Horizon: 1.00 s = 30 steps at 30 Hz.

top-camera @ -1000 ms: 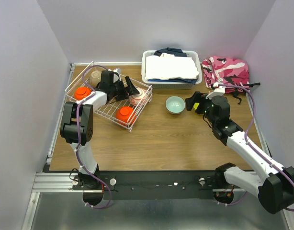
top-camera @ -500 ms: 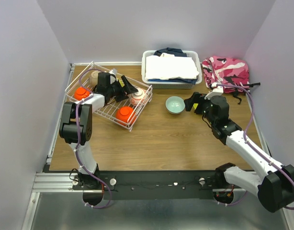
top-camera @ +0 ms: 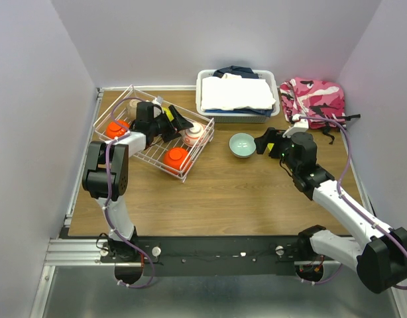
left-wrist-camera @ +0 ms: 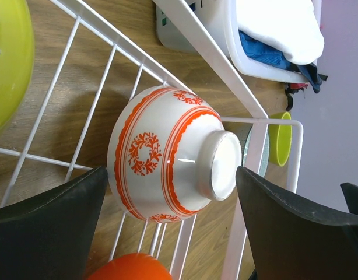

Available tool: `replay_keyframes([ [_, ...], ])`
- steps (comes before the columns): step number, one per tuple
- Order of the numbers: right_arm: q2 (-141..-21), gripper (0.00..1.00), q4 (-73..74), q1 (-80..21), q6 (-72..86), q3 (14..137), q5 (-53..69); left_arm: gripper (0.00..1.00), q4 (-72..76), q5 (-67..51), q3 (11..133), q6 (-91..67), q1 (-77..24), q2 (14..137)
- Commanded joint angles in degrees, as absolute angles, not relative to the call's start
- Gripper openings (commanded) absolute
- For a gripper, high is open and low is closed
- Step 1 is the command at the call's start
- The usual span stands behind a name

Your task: Unload the bowls from the dish rack

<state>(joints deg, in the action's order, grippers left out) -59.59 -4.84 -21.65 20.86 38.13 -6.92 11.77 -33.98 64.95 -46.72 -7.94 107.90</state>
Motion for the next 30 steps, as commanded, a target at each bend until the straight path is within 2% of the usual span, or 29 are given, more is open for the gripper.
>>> replay_keyframes([
  [1,-59.94,0.96,-4.31,-21.53,19.78,38.67,-6.24,0.99,12.92,-37.36,63.9,-48.16,-8.09,105.03],
  [25,-60.73,0.96,-4.66,-21.62,19.77,38.41,-5.8,0.99,2.46,-35.59,67.41,-45.88,-10.02,113.11],
  [30,-60.21,0.96,-4.66,-21.53,19.6,38.32,-6.06,0.92,2.2,-36.56,67.59,-45.97,-9.93,111.37],
])
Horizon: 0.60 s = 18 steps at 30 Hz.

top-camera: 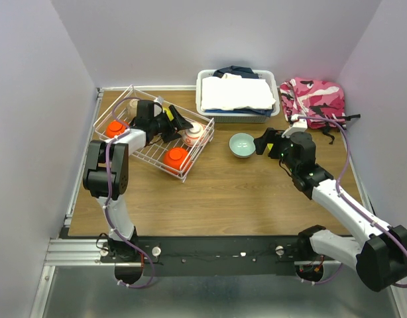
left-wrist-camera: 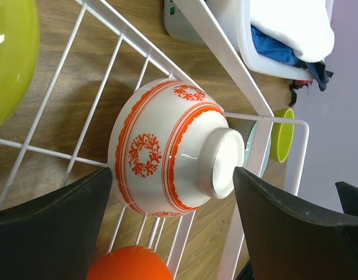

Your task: Unload the bowls from the dish rack

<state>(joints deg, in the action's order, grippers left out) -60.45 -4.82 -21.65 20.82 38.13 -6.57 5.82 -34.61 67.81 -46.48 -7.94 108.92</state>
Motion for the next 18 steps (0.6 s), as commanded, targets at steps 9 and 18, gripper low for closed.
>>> replay_keyframes([
  [9,-59.77,0.96,-4.31,-21.62,19.69,38.32,-6.15,0.71,0.09,-32.08,67.32,-42.8,-7.82,106.18],
  [18,-59.41,0.96,-3.96,-21.53,19.77,38.32,-6.42,0.6,1.14,-29.89,65.92,-43.42,-5.01,103.98],
])
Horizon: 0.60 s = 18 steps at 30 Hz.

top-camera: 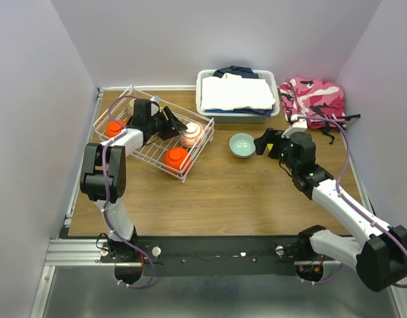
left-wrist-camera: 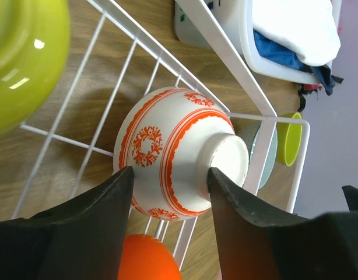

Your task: Unload the bowls from the dish rack

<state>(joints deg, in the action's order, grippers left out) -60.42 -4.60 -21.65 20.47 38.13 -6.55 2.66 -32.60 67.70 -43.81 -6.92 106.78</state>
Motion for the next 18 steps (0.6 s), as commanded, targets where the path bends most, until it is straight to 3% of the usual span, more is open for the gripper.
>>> replay_keyframes([
  [1,-59.41,0.96,-4.04,-21.53,19.78,38.23,-6.42,0.6,1.14,-29.36,65.74,-43.24,-4.84,103.89],
  [11,-59.59,0.96,-4.04,-21.53,19.69,38.32,-6.41,0.76,2.55,-32.43,65.74,-45.26,-4.92,106.0],
  [18,-60.47,0.96,-4.13,-21.62,19.69,38.76,-6.15,0.78,4.92,-33.22,65.83,-48.6,-6.06,107.22],
])
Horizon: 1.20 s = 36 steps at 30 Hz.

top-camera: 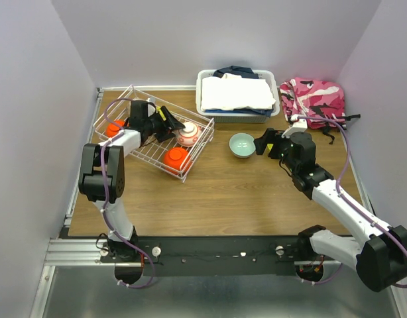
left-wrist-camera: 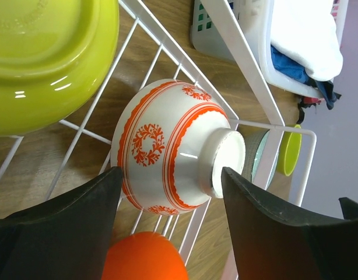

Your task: Unload the bowls from the dish rack

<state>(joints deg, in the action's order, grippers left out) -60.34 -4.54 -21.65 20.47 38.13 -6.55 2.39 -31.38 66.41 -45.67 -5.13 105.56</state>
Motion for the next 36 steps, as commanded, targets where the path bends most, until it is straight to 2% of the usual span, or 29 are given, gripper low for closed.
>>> replay_keyframes([
  [1,-60.64,0.96,-4.13,-21.53,19.6,38.93,-6.15,0.77,5.97,-33.4,65.74,-50.0,-6.24,107.4],
  [10,-60.03,0.96,-1.67,-21.53,19.25,41.83,-5.98,0.8,5.63,-32.61,70.57,-51.86,-7.21,108.11],
  [18,-59.5,0.96,3.85,-21.53,18.99,45.61,-3.43,0.98,-2.63,-30.06,71.37,-37.74,-7.21,106.0],
  [26,-60.2,0.95,8.17,-21.53,18.81,48.42,-1.67,0.99,-10.37,-34.1,74.71,-27.87,-7.21,106.7],
  [36,-64.16,0.95,11.78,-21.53,18.99,52.47,-0.35,0.99,-11.86,-36.91,79.8,-27.07,-7.56,110.3],
])
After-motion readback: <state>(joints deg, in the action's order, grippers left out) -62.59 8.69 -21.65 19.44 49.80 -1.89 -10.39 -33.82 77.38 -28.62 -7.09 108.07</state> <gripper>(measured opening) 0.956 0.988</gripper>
